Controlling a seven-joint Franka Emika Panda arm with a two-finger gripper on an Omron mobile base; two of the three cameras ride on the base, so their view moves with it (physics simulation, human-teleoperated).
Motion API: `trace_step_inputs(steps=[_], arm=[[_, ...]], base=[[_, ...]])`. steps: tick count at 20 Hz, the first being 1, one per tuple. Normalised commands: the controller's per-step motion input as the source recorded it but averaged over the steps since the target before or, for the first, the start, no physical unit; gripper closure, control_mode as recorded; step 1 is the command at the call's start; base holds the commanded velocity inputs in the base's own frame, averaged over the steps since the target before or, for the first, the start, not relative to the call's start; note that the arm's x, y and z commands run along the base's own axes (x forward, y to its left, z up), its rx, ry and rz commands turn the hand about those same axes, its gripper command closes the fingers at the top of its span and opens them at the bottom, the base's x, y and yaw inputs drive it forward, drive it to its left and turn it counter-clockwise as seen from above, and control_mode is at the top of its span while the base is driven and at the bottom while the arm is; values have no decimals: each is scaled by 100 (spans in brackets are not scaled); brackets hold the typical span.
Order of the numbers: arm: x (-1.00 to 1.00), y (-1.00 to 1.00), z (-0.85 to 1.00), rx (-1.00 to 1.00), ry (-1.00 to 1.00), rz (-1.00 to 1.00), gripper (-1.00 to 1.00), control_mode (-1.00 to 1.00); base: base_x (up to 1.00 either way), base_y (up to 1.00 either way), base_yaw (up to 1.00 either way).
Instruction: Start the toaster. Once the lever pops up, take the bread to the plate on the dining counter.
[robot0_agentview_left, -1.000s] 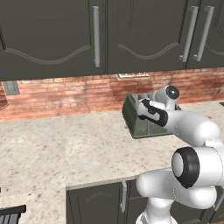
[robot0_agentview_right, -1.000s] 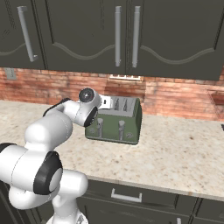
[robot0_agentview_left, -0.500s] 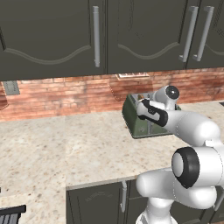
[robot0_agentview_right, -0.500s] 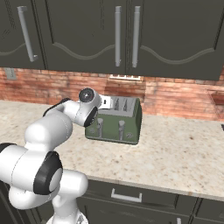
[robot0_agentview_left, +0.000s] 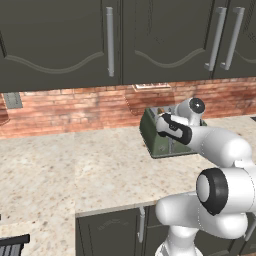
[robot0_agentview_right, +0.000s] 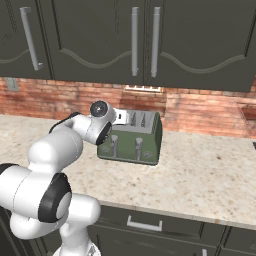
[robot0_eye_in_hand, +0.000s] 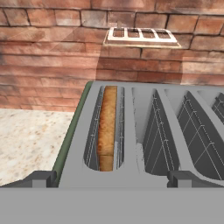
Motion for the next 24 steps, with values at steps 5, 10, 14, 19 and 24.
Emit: trace_step_inputs(steps=[5,10,14,19,24], arm=[[0,0,0,0,0,0,-100,-100],[0,0,0,0,0,0,-100,-100],[0,0,0,0,0,0,-100,-100],[0,0,0,0,0,0,-100,-100],[0,0,0,0,0,0,-100,-100]], base=[[0,0,0],[0,0,0],[0,0,0],[0,0,0],[0,0,0]])
